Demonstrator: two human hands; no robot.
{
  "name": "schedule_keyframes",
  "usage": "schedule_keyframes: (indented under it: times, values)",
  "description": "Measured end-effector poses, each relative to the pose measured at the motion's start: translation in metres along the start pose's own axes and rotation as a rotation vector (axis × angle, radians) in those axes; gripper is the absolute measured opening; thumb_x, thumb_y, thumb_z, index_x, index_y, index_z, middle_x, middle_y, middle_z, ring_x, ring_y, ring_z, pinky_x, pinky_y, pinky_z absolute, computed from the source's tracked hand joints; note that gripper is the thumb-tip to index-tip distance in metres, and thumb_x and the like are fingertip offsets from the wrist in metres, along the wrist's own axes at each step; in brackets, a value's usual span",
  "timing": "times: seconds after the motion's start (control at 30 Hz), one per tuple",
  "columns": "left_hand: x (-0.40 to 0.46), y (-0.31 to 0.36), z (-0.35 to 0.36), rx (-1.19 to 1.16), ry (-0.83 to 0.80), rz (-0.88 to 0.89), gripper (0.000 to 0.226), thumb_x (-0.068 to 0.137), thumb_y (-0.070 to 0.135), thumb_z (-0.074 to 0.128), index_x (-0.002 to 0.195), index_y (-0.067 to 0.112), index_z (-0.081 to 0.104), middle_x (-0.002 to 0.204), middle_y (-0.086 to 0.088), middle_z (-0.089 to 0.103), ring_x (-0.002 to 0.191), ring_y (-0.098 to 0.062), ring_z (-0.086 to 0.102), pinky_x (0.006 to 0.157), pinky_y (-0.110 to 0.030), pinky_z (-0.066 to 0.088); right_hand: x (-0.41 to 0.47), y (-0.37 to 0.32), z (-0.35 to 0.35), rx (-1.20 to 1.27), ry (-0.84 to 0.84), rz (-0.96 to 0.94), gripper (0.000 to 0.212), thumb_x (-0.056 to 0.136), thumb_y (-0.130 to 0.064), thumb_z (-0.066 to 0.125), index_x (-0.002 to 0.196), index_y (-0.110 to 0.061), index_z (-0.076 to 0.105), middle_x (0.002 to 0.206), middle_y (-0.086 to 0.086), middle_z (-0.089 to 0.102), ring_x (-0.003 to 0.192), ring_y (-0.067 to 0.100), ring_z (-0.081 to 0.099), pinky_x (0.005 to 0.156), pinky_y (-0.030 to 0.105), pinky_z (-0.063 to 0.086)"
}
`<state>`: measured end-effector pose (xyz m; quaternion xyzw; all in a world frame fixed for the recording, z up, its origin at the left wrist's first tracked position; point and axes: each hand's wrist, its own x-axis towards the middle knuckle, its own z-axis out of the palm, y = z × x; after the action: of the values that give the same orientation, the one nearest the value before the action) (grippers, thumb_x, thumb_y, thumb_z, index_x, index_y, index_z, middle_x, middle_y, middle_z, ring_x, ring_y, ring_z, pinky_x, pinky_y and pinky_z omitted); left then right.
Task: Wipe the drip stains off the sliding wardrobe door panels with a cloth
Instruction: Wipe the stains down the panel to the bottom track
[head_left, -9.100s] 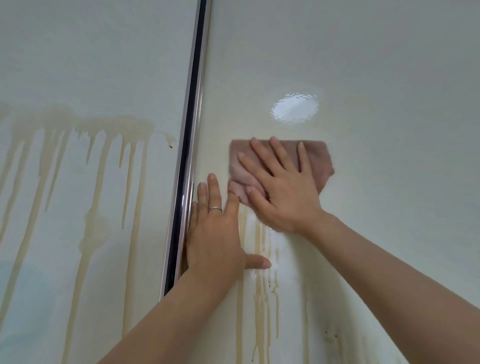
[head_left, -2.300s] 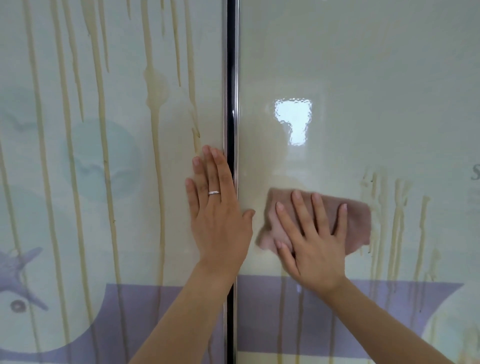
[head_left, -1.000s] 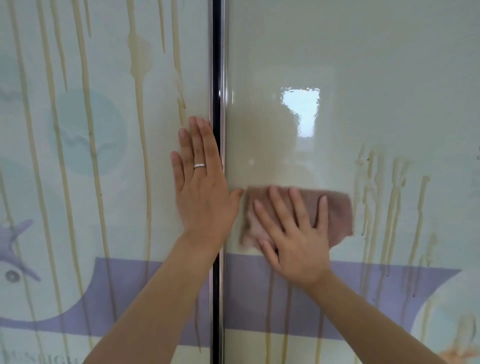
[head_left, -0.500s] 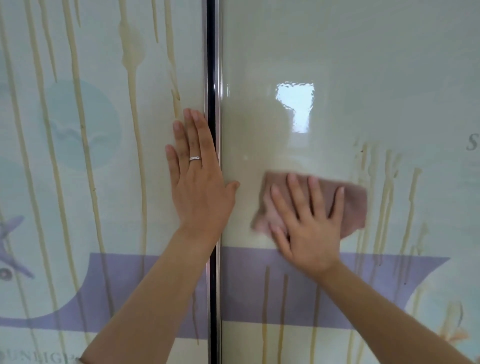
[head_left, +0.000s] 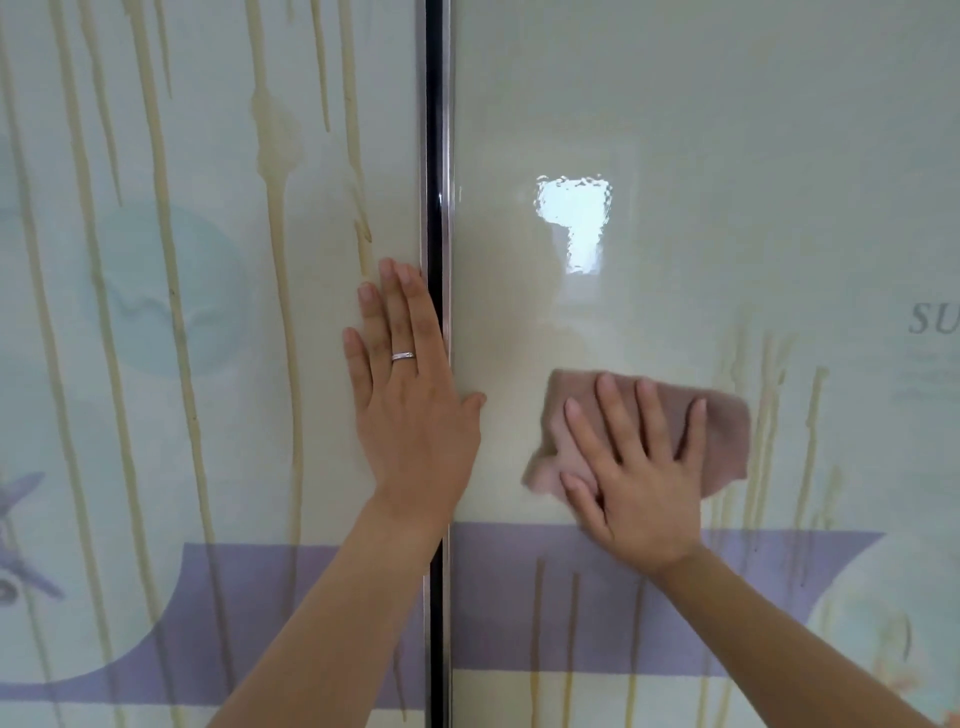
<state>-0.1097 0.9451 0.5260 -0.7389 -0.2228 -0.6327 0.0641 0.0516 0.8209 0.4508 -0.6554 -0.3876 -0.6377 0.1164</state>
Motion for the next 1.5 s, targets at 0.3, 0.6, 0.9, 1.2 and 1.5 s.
schedule_keyframes:
  times: [0.3,0.6,0.9,1.2,1.5]
  values:
    - [-0.001,-0.001,0.001,0.014,-0.016,0.005,0.122,0.06,0.021,0.085,0.146,0.016,-0.002,0.153,-0.009,0.001,0.139,-0.018,-0.003,0.113,-0.036,-0.002,0.069,0.038,-0.009,0.025,0.11,0.164,0.06,0.097,-0.048,0.027,0.15,-0.02,0.032,0.157,0.01,0.027,0.144,0.035,0.018,0.112,0.061,0.004]
    - [0.001,0.023,-0.011,0.094,-0.051,0.031,0.131,0.052,0.031,0.088,0.147,0.005,0.002,0.154,-0.023,0.005,0.142,-0.033,0.004,0.114,-0.042,0.002,-0.014,0.036,-0.006,0.015,0.017,-0.04,0.06,0.099,-0.051,0.021,0.154,-0.027,0.016,0.163,0.0,0.002,0.149,0.027,0.004,0.114,0.061,-0.001]
    - [-0.001,0.069,0.042,-0.035,-0.226,0.157,0.113,0.065,0.068,0.053,0.148,0.009,0.006,0.15,-0.017,-0.004,0.139,-0.028,-0.003,0.109,-0.046,0.006,0.032,0.068,-0.007,0.028,0.075,0.124,0.058,0.098,-0.048,0.026,0.15,-0.023,0.027,0.159,0.008,0.021,0.147,0.032,0.011,0.115,0.06,-0.003]
    - [-0.002,0.065,0.047,-0.067,-0.203,0.151,0.117,0.056,0.067,0.059,0.147,0.012,0.009,0.151,-0.015,-0.003,0.139,-0.025,-0.001,0.109,-0.048,0.01,0.036,0.121,-0.009,-0.024,0.137,0.075,0.059,0.099,-0.049,0.023,0.153,-0.024,0.024,0.159,0.007,0.023,0.145,0.033,0.017,0.113,0.061,0.003]
    - [0.0,0.07,0.039,-0.065,-0.285,0.143,0.119,0.061,0.063,0.066,0.143,0.014,-0.006,0.148,-0.008,-0.017,0.137,-0.02,-0.015,0.111,-0.04,-0.004,-0.066,0.084,-0.005,-0.006,-0.059,-0.105,0.059,0.1,-0.053,0.018,0.155,-0.029,0.012,0.163,-0.001,0.001,0.149,0.029,0.002,0.114,0.062,-0.003]
